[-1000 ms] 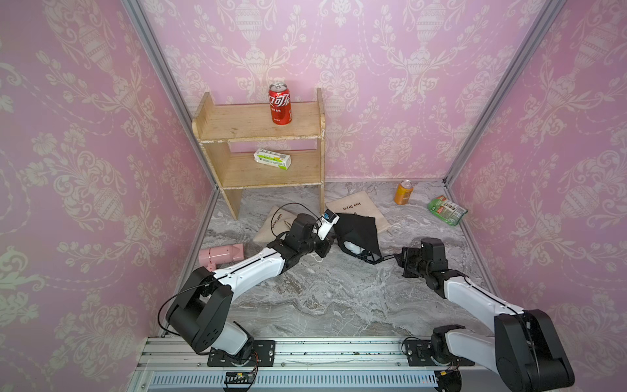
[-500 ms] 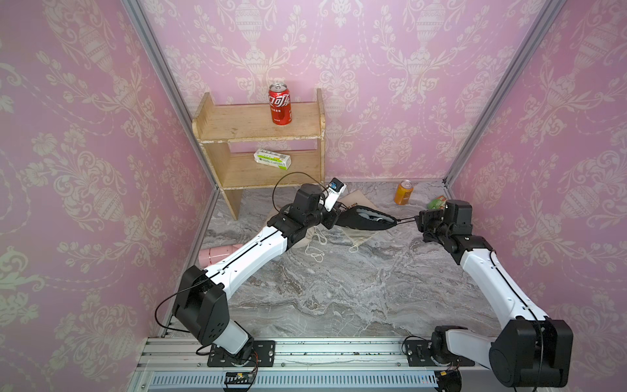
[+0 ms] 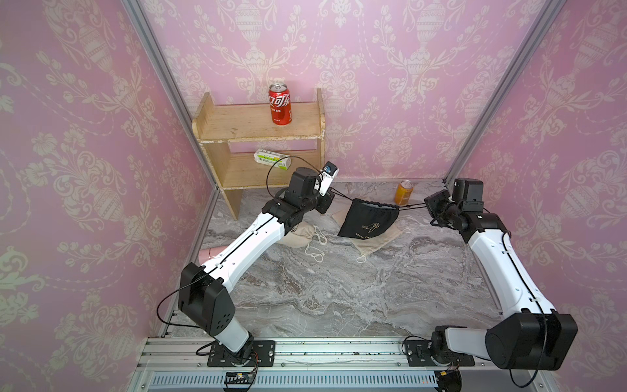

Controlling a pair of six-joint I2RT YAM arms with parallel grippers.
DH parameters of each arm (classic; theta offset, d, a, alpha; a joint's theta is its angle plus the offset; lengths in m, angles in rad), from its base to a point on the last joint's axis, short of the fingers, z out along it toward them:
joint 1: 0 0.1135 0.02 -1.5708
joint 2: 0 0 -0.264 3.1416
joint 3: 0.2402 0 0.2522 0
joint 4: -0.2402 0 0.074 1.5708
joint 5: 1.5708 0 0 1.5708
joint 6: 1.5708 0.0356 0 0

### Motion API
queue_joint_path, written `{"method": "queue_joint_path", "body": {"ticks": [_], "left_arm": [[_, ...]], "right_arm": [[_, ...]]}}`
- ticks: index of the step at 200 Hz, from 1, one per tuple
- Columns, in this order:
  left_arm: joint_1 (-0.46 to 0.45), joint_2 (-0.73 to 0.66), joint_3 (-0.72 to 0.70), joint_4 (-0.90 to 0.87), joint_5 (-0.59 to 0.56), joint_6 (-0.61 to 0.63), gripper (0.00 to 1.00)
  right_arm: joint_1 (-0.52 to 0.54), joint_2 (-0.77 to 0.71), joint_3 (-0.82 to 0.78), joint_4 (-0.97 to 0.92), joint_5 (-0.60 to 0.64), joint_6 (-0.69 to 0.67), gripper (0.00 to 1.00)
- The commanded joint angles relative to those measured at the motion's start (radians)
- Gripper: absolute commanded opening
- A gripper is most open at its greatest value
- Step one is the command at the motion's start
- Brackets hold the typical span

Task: Pack away hair dryers
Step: Pull the drawstrings on both sides of the drawstring bag.

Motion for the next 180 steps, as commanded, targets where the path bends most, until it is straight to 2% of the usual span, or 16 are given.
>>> {"method": "queue_joint_path", "body": {"ticks": [1, 50, 100, 141, 180], "left_arm": [[0.037, -0.095, -0.003, -0.031, -0.064, 0.022, 0.0], [0.098, -0.168, -0.058, -0.049, -0.064, -0.004, 0.0], [0.15, -0.189, -0.036, -0.078, -0.053, -0.018, 0.0], [0.184, -0.193, -0.032, -0.083, -0.047, -0.028, 0.0], [0.209, -0.183, -0.017, -0.095, -0.052, -0.036, 0.0]], "right_arm": [[-0.041, -0.066, 0.015, -0.04, 0.07, -0.072, 0.0], [-0.134, -0.104, 0.001, -0.061, 0.044, -0.12, 0.0], [-0.266, -0.15, 0.001, -0.09, -0.009, -0.193, 0.0], [-0.368, -0.153, -0.01, -0.086, -0.063, -0.2, 0.0], [-0.396, -0.144, -0.013, -0.078, -0.063, -0.209, 0.0]]}}
